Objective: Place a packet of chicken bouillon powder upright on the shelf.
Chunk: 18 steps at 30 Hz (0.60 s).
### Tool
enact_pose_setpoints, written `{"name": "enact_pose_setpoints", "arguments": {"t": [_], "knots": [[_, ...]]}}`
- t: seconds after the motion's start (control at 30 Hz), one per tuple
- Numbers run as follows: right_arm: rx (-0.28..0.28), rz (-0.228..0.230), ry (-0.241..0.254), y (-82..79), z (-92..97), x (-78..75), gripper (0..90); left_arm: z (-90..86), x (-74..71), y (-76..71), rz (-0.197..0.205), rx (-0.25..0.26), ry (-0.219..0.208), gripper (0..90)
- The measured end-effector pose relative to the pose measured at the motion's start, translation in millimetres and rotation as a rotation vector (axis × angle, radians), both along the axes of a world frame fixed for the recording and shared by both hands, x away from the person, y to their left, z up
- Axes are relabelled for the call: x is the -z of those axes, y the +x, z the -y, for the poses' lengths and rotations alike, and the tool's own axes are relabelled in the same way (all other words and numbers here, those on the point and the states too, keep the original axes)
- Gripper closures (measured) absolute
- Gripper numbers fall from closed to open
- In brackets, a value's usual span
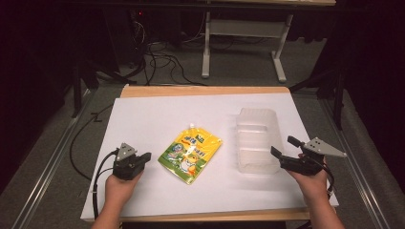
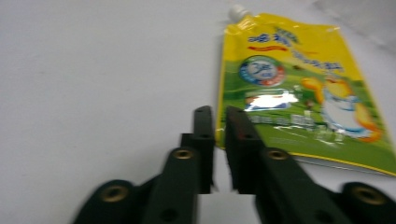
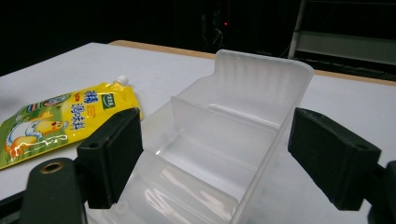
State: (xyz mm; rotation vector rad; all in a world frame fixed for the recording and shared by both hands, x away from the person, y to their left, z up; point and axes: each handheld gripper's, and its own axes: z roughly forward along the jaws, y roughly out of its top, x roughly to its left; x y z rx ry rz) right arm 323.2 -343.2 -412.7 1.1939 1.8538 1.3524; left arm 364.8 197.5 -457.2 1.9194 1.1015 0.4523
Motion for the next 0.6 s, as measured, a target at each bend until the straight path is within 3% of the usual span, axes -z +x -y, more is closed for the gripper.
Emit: {"name": "enact_pose_setpoints", "arguments": {"t": [0.1,0.2,0.3,0.33,0.43,0.53,0.6], "knots": [[-0.004,0.001,0.000,0.0,-0.6,0.1,18.6,5.6,3.8,12.9,-0.032,-0.024,-0.017,90.0],[-0.009,0.001,0.004,-0.5,-1.3,0.2,19.1,20.2,6.3,28.0,-0.057,-0.018,0.042,90.0],[-0.013,0.001,0.001,-0.5,-2.7,0.2,19.3,30.4,9.9,42.8,-0.086,-0.024,0.069,90.0],[-0.017,0.003,0.002,-0.8,-3.5,0.0,19.6,34.1,13.4,49.2,-0.110,-0.012,0.088,90.0],[-0.020,0.003,0.005,-1.2,-3.8,0.0,19.8,34.7,17.5,51.1,-0.138,0.001,0.102,90.0],[-0.029,0.001,0.005,-0.5,-3.2,0.9,20.2,32.7,20.9,46.7,-0.169,0.047,0.053,90.0],[-0.030,-0.003,0.006,-0.3,-3.3,1.0,20.3,33.2,20.9,44.8,-0.171,0.061,0.051,90.0]]}}
